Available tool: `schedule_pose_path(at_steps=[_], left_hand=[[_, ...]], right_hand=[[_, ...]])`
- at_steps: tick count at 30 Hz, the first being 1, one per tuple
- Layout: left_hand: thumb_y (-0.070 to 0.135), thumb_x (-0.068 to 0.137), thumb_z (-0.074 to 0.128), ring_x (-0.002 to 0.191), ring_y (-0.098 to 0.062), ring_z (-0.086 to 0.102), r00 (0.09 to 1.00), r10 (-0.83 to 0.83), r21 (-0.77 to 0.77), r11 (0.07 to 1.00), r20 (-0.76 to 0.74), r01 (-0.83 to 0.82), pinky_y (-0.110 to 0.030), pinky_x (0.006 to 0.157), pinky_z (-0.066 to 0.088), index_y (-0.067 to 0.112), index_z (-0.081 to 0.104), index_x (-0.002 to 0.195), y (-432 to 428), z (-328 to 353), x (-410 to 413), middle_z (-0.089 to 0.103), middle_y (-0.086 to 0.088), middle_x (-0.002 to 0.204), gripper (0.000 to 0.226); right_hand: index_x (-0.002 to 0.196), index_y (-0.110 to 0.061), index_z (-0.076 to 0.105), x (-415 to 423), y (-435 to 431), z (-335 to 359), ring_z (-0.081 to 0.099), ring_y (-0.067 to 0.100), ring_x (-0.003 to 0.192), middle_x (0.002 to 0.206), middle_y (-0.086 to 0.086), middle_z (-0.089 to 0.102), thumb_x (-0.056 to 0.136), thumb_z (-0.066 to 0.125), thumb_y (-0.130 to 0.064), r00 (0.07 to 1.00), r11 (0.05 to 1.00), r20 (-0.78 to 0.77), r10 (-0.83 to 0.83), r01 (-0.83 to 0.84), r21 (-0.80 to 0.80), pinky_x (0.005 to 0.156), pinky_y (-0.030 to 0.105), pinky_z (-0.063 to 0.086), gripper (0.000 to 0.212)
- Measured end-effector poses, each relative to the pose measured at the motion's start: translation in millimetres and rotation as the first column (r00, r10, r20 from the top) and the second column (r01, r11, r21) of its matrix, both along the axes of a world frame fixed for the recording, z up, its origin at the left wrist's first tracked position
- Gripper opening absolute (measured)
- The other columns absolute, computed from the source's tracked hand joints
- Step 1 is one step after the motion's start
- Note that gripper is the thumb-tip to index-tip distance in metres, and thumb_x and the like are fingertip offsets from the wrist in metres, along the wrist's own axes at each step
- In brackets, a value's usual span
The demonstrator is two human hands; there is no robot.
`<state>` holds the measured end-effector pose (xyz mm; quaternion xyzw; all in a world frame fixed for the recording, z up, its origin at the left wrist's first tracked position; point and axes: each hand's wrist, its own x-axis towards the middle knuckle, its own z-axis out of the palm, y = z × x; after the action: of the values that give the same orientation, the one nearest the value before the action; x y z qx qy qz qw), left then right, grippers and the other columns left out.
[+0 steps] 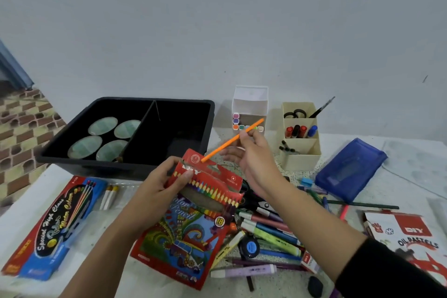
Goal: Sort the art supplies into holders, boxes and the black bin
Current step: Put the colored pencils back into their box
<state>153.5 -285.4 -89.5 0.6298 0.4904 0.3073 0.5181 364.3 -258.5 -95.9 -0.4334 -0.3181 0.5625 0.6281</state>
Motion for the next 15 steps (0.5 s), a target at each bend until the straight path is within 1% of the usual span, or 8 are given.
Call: schedule_pose_path(at_steps=[2,3,6,8,10,11,13,15], left_hand=[[0.034,0.098,0.055,0.085,-0.023,0.076,1.0,0.005,0.007,1.0,-0.004,-0.005,-0.032,0.065,0.061,0.02,0.055,0.111,-3,2,1,0.075,-0.004,0.1,0.019],[0.034,0.098,0.055,0.084,-0.023,0.076,1.0,0.01,0.012,1.0,-0.013,-0.01,-0.031,0.064,0.061,0.02,0.055,0.111,-4,3,1,0.075,-0.003,0.099,0.019],[0.035,0.099,0.055,0.085,-0.022,0.076,1.0,0.02,0.005,1.0,-0.019,-0.02,-0.034,0.067,0.063,0.019,0.055,0.111,-5,4,3,0.075,-0.004,0.1,0.02],[0.035,0.099,0.055,0.088,-0.022,0.076,1.0,0.003,-0.001,1.0,0.0,-0.003,-0.037,0.071,0.063,0.017,0.055,0.112,-6,3,3,0.075,-0.006,0.102,0.022],[0.033,0.099,0.056,0.089,-0.022,0.075,1.0,-0.023,0.005,1.0,0.019,0.023,-0.035,0.071,0.062,0.014,0.056,0.112,-5,4,4,0.074,-0.007,0.101,0.022],[0.031,0.1,0.056,0.089,-0.022,0.075,0.999,-0.026,0.008,1.0,0.025,0.026,-0.033,0.07,0.062,0.014,0.056,0.112,-5,4,5,0.075,-0.007,0.1,0.022],[0.029,0.099,0.058,0.088,-0.022,0.076,0.999,-0.012,0.024,1.0,0.034,0.011,-0.03,0.068,0.061,0.013,0.057,0.111,-4,5,7,0.075,-0.007,0.098,0.02],[0.027,0.098,0.059,0.087,-0.022,0.076,0.999,0.014,0.041,0.999,0.041,-0.015,-0.031,0.068,0.061,0.013,0.058,0.109,-2,6,7,0.076,-0.008,0.097,0.018]], right_hand=[[0.102,-0.009,0.045,-9,-2,-3,0.067,0.025,0.067,0.072,0.008,0.068,0.109,0.038,-0.019,0.996,0.996,0.019,0.085,-0.085,-0.007,0.065,0.032,0.055,0.014],[0.102,-0.008,0.045,-12,-3,-2,0.066,0.025,0.067,0.076,0.01,0.07,0.109,0.038,-0.019,0.991,0.993,0.063,0.119,-0.119,0.003,0.065,0.032,0.054,0.015],[0.1,-0.005,0.05,-12,-5,7,0.068,0.028,0.072,0.084,0.013,0.074,0.108,0.04,-0.018,0.945,0.979,0.274,0.176,-0.198,0.057,0.07,0.032,0.055,0.018],[0.098,-0.003,0.056,-11,-5,14,0.072,0.031,0.076,0.087,0.014,0.076,0.106,0.046,-0.016,0.886,0.956,0.396,0.241,-0.287,0.06,0.073,0.032,0.056,0.019],[0.092,-0.001,0.064,-10,-4,19,0.073,0.029,0.078,0.087,0.013,0.077,0.102,0.056,-0.016,0.798,0.932,0.516,0.311,-0.363,0.001,0.072,0.029,0.055,0.019],[0.089,-0.002,0.068,-10,-2,19,0.073,0.026,0.078,0.087,0.011,0.077,0.098,0.063,-0.018,0.751,0.925,0.569,0.335,-0.376,-0.049,0.073,0.03,0.055,0.02],[0.081,-0.006,0.074,-8,0,20,0.071,0.02,0.075,0.081,0.008,0.075,0.091,0.073,-0.022,0.705,0.91,0.594,0.389,-0.393,-0.13,0.07,0.028,0.055,0.018],[0.079,-0.009,0.076,-6,2,22,0.066,0.014,0.07,0.073,0.004,0.071,0.086,0.077,-0.02,0.725,0.911,0.564,0.395,-0.391,-0.136,0.066,0.022,0.05,0.013]])
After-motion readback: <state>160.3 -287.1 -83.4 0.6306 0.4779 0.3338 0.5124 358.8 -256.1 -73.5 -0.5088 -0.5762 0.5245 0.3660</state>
